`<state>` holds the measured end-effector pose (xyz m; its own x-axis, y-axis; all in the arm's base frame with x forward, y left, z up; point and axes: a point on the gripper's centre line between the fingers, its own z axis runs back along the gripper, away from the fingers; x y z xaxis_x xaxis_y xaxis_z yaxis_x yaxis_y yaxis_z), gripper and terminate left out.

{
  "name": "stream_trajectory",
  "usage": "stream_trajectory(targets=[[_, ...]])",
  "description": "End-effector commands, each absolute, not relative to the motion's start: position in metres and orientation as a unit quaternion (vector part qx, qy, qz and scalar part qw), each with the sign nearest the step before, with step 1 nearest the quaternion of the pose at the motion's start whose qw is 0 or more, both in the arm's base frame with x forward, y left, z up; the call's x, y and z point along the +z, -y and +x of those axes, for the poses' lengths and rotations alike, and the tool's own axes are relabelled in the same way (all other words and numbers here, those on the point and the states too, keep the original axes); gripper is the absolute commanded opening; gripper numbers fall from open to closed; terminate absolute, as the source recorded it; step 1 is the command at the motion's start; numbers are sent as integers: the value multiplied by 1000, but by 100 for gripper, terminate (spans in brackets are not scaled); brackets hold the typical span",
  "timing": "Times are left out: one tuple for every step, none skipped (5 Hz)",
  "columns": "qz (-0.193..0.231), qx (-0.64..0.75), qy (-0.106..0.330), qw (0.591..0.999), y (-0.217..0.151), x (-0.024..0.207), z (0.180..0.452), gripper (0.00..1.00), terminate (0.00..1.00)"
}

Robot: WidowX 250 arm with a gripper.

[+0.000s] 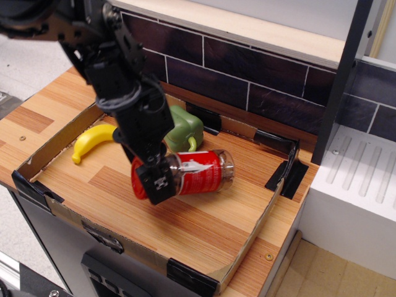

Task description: Topple basil bottle

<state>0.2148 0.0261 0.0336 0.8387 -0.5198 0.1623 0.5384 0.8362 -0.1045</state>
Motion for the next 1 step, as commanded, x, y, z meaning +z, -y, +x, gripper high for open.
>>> stream_trajectory(targets=[[-63, -254, 49, 964, -27, 37, 217, 100, 100]])
